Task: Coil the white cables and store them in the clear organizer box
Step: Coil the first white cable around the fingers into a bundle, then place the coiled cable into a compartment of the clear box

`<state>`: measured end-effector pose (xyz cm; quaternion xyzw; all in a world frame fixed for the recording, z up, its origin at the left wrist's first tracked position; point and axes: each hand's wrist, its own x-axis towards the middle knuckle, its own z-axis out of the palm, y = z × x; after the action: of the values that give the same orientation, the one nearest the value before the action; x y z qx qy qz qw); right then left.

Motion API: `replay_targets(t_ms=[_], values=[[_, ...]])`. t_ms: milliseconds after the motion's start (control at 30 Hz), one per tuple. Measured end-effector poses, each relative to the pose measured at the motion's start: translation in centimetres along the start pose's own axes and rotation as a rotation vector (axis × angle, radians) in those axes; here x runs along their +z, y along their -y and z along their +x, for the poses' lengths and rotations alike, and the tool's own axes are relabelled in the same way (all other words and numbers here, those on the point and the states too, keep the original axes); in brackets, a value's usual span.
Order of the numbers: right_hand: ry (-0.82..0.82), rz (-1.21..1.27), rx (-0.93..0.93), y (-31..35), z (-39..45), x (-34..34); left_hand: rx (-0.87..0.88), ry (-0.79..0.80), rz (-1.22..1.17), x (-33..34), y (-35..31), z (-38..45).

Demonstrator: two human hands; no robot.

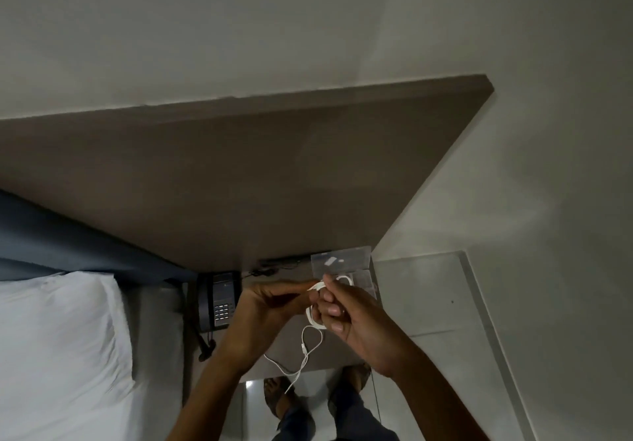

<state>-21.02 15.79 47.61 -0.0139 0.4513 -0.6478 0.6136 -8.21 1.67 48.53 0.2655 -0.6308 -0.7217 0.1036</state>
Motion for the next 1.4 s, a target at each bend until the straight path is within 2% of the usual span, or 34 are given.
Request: replay_targets(t_ms=[167, 533, 633, 733, 800, 867, 967, 1100, 1333, 1400], values=[[-0.188, -0.092, -0.004, -4.5, 3.2, -5.1, 0.037, -0.053, 0.176, 3.1, 6.2, 2.9], [-0.667, -0.395, -0.221, -12.0, 11.7, -20.6, -0.14, -0.124, 0.1, 10.3, 23.7, 12.9], [-0.763, -0.458, -0.237, -14.3, 14.3, -25.1, -0.158, -0.175, 0.227, 11.0, 29.0, 16.1], [-0.654, -0.366, -0.207, -15.8, 17.3, -30.0, -0.227, -0.242, 0.251, 10.7, 34.4, 19.6], [-0.592, -0.412, -0.192, -16.7, 18.9, -32.9, -0.256, -0.253, 0.244, 10.6, 37.6, 21.4], [-0.614, -0.507, -0.178, -17.3, 20.5, -35.2, -0.288, -0.273, 0.236, 10.7, 40.0, 22.9], [-0.676, -0.491, -0.169, -18.5, 22.6, -38.0, -0.307, -0.301, 0.222, 11.4, 43.0, 24.9], [-0.75, -0.488, -0.14, -19.1, 25.2, -40.9, -0.294, -0.296, 0.383, 12.4, 45.9, 27.1], [-0.846, -0.872, -0.215, -19.9, 28.8, -43.9, -0.189, -0.288, 0.555, 13.6, 49.1, 29.5], [-0.862, -0.942, -0.253, -20.3, 29.3, -44.2, -0.18, -0.328, 0.638, 13.9, 49.8, 29.7]])
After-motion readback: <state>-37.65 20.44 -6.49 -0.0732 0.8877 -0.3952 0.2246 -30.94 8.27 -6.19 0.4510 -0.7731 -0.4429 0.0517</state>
